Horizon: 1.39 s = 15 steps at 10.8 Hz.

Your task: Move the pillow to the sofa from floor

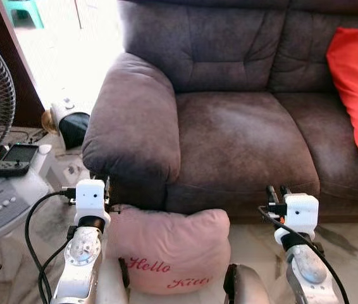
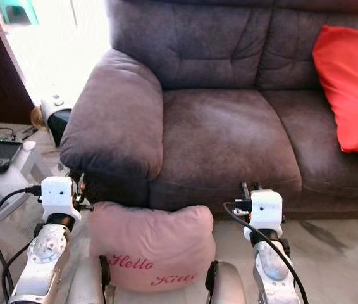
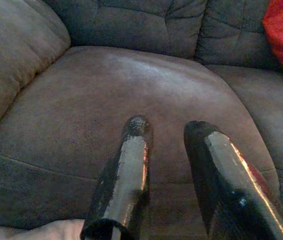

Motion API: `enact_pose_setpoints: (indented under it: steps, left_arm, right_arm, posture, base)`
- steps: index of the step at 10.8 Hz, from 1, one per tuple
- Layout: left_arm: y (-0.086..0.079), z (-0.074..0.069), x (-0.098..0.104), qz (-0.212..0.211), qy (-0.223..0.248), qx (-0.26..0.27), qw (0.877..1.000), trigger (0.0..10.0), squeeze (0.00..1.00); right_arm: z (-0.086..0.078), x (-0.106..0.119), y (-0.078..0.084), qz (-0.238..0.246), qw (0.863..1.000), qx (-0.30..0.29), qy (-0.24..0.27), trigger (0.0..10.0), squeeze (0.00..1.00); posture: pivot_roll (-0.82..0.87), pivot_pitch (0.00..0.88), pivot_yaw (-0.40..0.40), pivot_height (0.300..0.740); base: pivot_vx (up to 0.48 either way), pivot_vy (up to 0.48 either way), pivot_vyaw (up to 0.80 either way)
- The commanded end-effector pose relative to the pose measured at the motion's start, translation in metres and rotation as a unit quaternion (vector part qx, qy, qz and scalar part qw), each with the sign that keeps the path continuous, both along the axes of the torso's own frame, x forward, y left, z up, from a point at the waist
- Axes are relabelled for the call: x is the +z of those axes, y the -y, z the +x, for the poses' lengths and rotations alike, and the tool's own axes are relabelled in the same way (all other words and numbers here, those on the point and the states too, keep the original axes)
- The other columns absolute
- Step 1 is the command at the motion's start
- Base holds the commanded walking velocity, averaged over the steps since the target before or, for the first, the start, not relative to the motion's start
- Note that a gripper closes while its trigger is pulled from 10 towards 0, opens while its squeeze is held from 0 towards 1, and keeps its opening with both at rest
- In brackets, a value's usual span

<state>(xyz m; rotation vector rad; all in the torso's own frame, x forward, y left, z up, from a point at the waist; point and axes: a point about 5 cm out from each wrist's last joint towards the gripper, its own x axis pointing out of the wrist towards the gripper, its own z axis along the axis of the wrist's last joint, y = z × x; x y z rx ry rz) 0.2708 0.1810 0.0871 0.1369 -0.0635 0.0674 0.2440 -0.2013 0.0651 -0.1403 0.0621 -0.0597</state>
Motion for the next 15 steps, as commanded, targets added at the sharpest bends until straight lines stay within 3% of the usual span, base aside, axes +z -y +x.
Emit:
enact_pose_setpoints:
  steps: [1, 6, 15]
  left_arm:
    - [0.001, 0.001, 0.003, -0.001, 0.008, -0.002, 1.000, 10.0, 0.00]
    - [0.002, 0.001, 0.004, 0.002, 0.011, -0.004, 1.000, 10.0, 0.00]
    - [0.010, 0.000, -0.003, -0.007, -0.007, -0.032, 0.999, 10.0, 0.00]
  right_arm:
    - [-0.002, -0.003, 0.004, 0.002, 1.000, -0.008, -0.006, 10.0, 0.00]
    - [-0.002, -0.005, 0.003, -0.007, 1.000, -0.002, -0.012, 10.0, 0.00]
    - [-0.002, -0.016, 0.004, -0.004, 0.999, -0.012, -0.049, 10.0, 0.00]
  posture:
    - [0.02, 0.036, -0.071, 0.493]
    - [0.02, 0.032, -0.070, 0.493]
    - [0.02, 0.035, -0.071, 0.489]
  base:
    - [0.326, 0.000, 0.00]
    - [0.331, 0.000, 0.00]
    - [0.000, 0.000, 0.00]
